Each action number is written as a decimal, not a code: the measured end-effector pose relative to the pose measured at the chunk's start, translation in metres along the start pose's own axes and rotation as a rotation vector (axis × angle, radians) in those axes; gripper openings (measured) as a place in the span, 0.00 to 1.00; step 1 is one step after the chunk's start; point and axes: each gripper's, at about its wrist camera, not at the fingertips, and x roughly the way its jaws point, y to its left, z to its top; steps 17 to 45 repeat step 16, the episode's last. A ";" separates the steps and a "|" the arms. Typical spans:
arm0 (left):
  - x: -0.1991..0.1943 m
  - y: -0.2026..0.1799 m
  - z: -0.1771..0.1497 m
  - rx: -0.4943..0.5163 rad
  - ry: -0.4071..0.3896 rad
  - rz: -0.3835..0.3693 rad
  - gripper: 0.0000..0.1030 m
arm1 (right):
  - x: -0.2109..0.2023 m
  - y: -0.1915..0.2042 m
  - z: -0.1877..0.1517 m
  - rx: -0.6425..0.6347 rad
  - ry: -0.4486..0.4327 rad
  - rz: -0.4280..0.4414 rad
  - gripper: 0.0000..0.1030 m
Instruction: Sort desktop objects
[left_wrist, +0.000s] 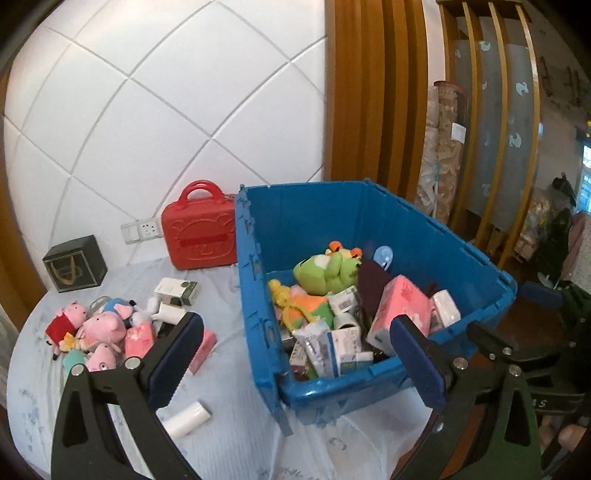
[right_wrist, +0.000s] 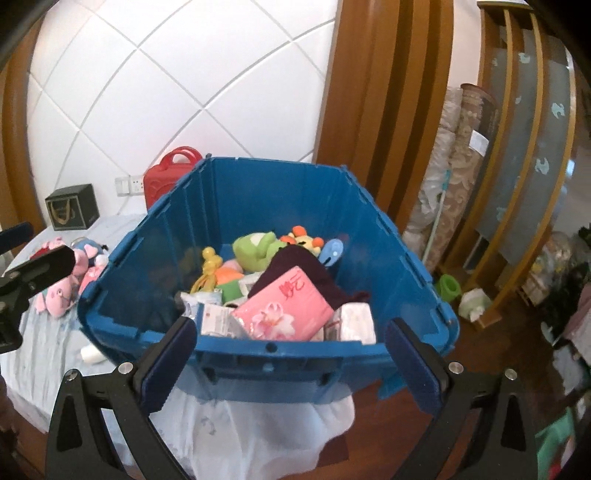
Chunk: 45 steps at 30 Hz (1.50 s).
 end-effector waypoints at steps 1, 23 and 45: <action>-0.001 0.000 -0.001 0.003 0.004 0.006 0.99 | -0.002 0.002 -0.001 0.000 0.000 0.000 1.00; -0.029 0.016 -0.012 -0.020 -0.013 0.047 0.99 | -0.025 0.022 -0.009 0.013 -0.011 0.015 1.00; -0.029 0.016 -0.012 -0.020 -0.013 0.047 0.99 | -0.025 0.022 -0.009 0.013 -0.011 0.015 1.00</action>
